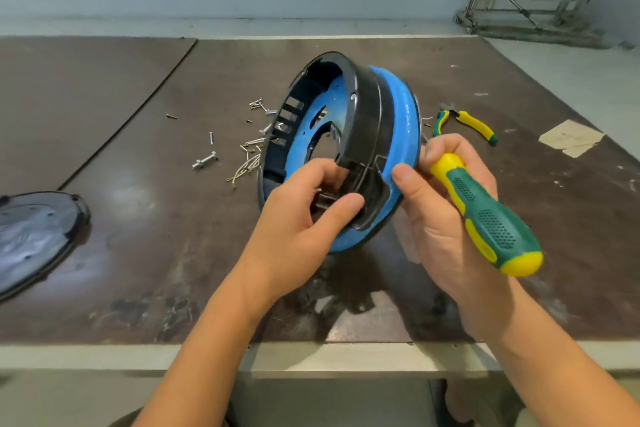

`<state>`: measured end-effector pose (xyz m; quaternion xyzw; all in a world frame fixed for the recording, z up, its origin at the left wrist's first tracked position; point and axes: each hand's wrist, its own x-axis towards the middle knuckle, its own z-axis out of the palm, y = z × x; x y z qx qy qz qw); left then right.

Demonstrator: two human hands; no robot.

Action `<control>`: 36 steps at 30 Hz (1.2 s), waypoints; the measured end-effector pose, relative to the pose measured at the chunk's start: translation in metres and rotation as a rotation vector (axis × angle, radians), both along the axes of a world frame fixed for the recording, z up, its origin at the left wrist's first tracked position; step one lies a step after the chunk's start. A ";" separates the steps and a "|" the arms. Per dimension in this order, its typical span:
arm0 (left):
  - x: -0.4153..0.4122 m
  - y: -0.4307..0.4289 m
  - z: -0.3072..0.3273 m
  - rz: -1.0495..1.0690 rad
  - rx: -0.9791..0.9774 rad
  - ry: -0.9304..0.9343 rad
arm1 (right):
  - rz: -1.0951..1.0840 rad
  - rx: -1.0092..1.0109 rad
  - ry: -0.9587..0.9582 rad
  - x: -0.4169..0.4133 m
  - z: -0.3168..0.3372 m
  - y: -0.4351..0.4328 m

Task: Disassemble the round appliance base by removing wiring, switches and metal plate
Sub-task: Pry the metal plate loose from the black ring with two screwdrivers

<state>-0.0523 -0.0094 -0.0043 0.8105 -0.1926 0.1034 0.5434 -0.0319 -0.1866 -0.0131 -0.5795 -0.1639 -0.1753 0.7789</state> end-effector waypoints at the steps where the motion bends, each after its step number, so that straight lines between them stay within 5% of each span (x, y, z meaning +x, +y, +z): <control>1: -0.001 -0.001 -0.001 -0.027 -0.080 0.044 | -0.008 0.014 -0.020 -0.002 0.006 0.004; 3: -0.002 -0.002 -0.003 -0.057 -0.233 0.098 | -0.024 -0.052 -0.079 -0.005 0.024 0.010; 9: 0.005 0.026 0.010 0.173 -0.874 0.132 | -0.129 -0.697 -0.310 -0.012 0.042 0.018; 14: 0.009 0.041 0.003 0.349 -0.468 0.271 | 0.053 -1.029 0.022 -0.006 0.019 0.036; 18: 0.014 0.052 -0.005 0.391 -0.374 0.319 | 0.131 -1.135 -0.232 -0.022 0.013 0.033; 23: 0.015 0.066 -0.015 0.453 -0.201 0.433 | 0.339 -1.316 -0.159 -0.009 -0.004 0.052; 29: 0.014 0.065 -0.020 0.395 0.154 0.480 | 0.311 -1.119 -0.326 -0.021 -0.006 0.040; 36: 0.010 0.084 -0.008 0.386 0.365 0.481 | 0.063 -1.026 -0.153 -0.002 -0.001 0.003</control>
